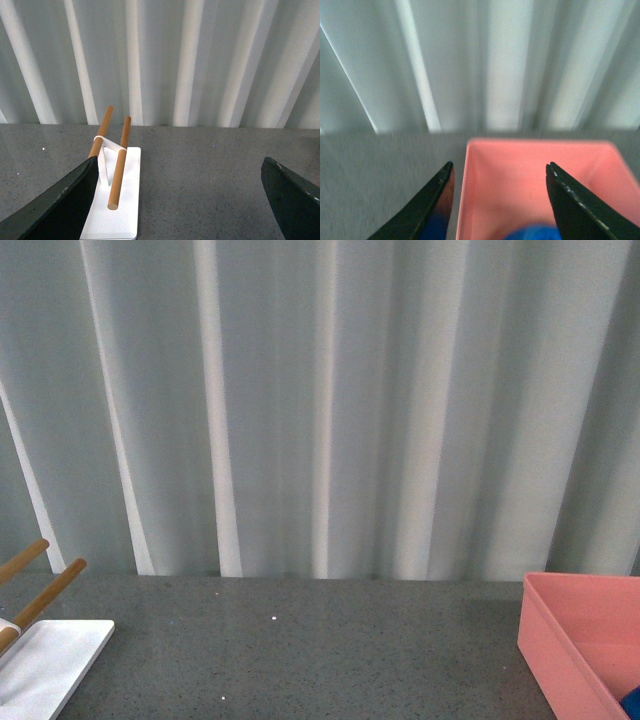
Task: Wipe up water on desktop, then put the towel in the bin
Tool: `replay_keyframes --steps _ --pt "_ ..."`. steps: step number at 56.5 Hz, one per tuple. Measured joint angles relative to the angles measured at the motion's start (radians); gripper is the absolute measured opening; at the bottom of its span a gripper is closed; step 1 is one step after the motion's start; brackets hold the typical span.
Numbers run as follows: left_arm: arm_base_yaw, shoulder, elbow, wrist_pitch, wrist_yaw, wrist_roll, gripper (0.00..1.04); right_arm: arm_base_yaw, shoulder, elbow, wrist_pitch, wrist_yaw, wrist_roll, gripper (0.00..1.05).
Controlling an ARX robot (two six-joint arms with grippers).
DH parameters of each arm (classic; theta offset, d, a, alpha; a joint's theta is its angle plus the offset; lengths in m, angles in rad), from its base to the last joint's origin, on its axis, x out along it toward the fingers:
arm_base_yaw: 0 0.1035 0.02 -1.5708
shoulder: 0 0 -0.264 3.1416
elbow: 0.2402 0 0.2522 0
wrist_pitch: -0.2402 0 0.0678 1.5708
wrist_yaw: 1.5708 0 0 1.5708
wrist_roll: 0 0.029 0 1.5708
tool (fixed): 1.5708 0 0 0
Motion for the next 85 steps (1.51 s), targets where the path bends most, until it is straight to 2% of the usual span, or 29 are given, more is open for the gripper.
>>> replay_keyframes --steps 4,16,17,39,45,64,85 --pt "0.000 0.001 0.000 0.000 0.000 0.000 0.98 0.003 -0.070 -0.045 0.095 0.007 -0.001 0.41" --pt "0.000 0.000 0.000 0.000 0.000 0.000 0.98 0.061 -0.193 -0.193 0.100 0.061 -0.003 0.04" --pt "0.000 0.000 0.000 0.000 0.000 0.000 0.98 0.063 -0.205 -0.204 0.097 0.061 -0.008 0.03" --pt "0.000 0.000 0.000 0.000 0.000 0.000 0.98 0.064 -0.468 -0.351 -0.013 0.065 -0.007 0.03" --pt "0.000 0.000 0.000 0.000 0.000 0.000 0.98 0.065 -0.488 -0.399 0.021 0.065 -0.007 0.03" --pt "0.000 0.000 0.000 0.000 0.000 0.000 0.98 0.065 -0.802 -0.424 -0.249 0.066 -0.006 0.03" --pt "0.000 0.000 0.000 0.000 0.000 0.000 0.98 0.065 -1.020 -0.426 -0.452 0.068 -0.006 0.03"
